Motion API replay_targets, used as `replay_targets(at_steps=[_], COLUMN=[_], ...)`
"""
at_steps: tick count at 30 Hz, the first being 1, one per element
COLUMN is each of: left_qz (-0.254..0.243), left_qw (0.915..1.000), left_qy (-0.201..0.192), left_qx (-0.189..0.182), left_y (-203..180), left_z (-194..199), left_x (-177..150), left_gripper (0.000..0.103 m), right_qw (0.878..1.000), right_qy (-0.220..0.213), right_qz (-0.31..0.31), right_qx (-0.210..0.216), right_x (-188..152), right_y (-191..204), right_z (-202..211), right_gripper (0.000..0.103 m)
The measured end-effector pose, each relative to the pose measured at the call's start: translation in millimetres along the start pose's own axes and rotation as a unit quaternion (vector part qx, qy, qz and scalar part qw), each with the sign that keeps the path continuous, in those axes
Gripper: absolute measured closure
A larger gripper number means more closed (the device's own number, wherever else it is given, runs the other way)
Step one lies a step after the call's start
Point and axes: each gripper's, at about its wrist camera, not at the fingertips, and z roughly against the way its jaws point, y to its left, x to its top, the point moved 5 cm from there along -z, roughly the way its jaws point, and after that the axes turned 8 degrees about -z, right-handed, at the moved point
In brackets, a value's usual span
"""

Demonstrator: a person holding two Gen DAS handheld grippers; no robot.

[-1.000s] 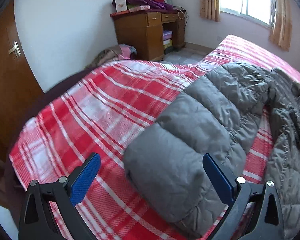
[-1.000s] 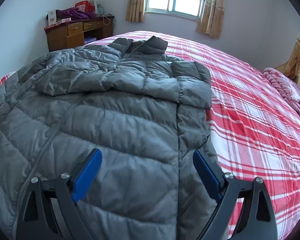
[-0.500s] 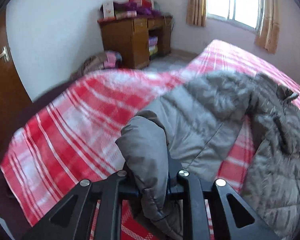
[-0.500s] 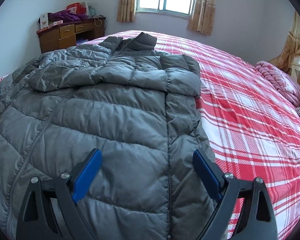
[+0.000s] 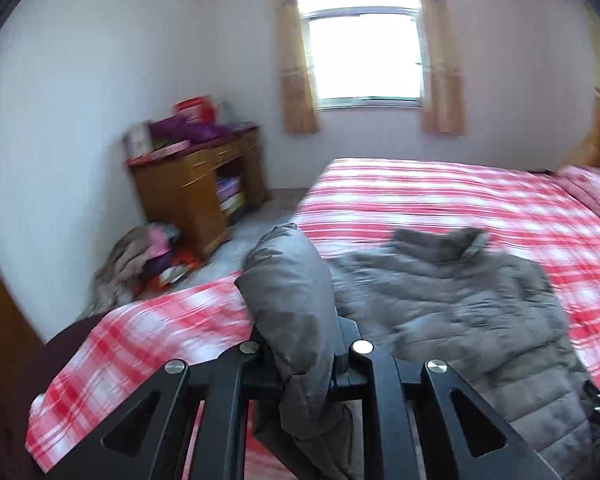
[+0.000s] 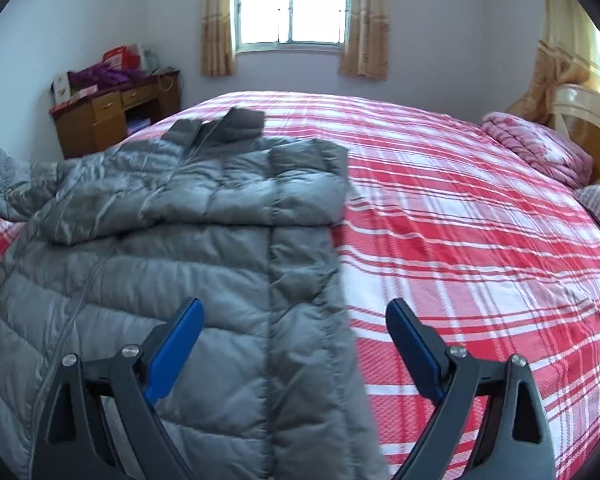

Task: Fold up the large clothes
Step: 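Lift the sleeve with the left tool and fold it across the jacket front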

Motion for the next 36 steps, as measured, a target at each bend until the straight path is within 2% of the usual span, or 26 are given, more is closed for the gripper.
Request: replay_targets(at_steps=[4, 7, 8, 9, 11, 13, 15, 18, 21, 25, 30, 34, 35, 36], left_qz=[-0.04, -0.073, -0.089, -0.101, -0.11, -0.112, -0.109, -0.085, -0.061, -0.022, 0.001, 0.006, 0.009, 0.015], left_qw=[0.9972, 0.9936, 0.9923, 0.9913, 0.9913, 0.9904, 0.9915, 0.9954, 0.9978, 0.9965, 0.991, 0.9804, 0.978, 0.9754], left_qy=[-0.004, -0.003, -0.003, -0.001, -0.019, -0.036, -0.032, -0.014, 0.025, 0.073, 0.117, 0.164, 0.174, 0.184], left_qx=[-0.063, -0.086, -0.087, -0.084, -0.07, -0.072, -0.064, -0.041, -0.005, 0.034, 0.066, 0.109, 0.115, 0.12], left_y=[-89.4, -151.3, -169.2, -184.0, -199.1, -201.8, -189.4, -148.4, -103.9, -51.5, -21.1, -5.8, -0.4, 5.6], left_z=[-16.7, -28.8, -30.6, -31.0, -28.1, -21.7, -24.8, -41.4, -66.8, -96.8, -126.6, -157.6, -163.2, -168.7], left_x=[13.5, 12.4, 11.7, 11.2, 10.9, 9.3, 4.1, -9.8, -33.4, -67.4, -105.7, -135.5, -142.7, -149.0], left_gripper=[0.089, 0.08, 0.062, 0.035, 0.017, 0.016, 0.012, 0.012, 0.012, 0.012, 0.012, 0.012, 0.012, 0.012], right_qw=[1.0, 1.0, 1.0, 1.0, 0.999, 0.999, 0.999, 0.999, 0.999, 0.998, 0.992, 0.985, 0.984, 0.983], right_qy=[0.0, 0.003, 0.004, 0.005, 0.006, 0.009, 0.016, 0.023, 0.025, 0.03, 0.052, 0.095, 0.101, 0.114], right_qz=[-0.017, -0.027, -0.029, -0.031, -0.035, -0.036, -0.032, -0.028, -0.028, -0.013, -0.001, -0.006, -0.006, -0.006], right_qx=[-0.001, -0.001, -0.001, -0.001, -0.002, -0.003, -0.004, -0.002, 0.023, 0.059, 0.111, 0.145, 0.146, 0.143], right_x=[-0.4, -3.0, -3.4, -4.1, -4.4, -4.3, -3.8, -1.4, 9.2, 24.9, 40.2, 40.5, 39.1, 36.2], right_y=[-12.6, -20.8, -23.1, -25.4, -31.0, -35.1, -38.2, -37.8, -24.2, 10.4, 63.6, 100.5, 105.0, 111.8], right_z=[1.2, 1.9, 1.9, 2.6, 4.5, 5.0, 4.4, 4.9, 8.8, 8.1, -7.8, -36.9, -43.0, -54.3], right_gripper=[0.009, 0.009, 0.009, 0.009, 0.009, 0.009, 0.009, 0.009, 0.009, 0.009, 0.009, 0.009, 0.01, 0.018])
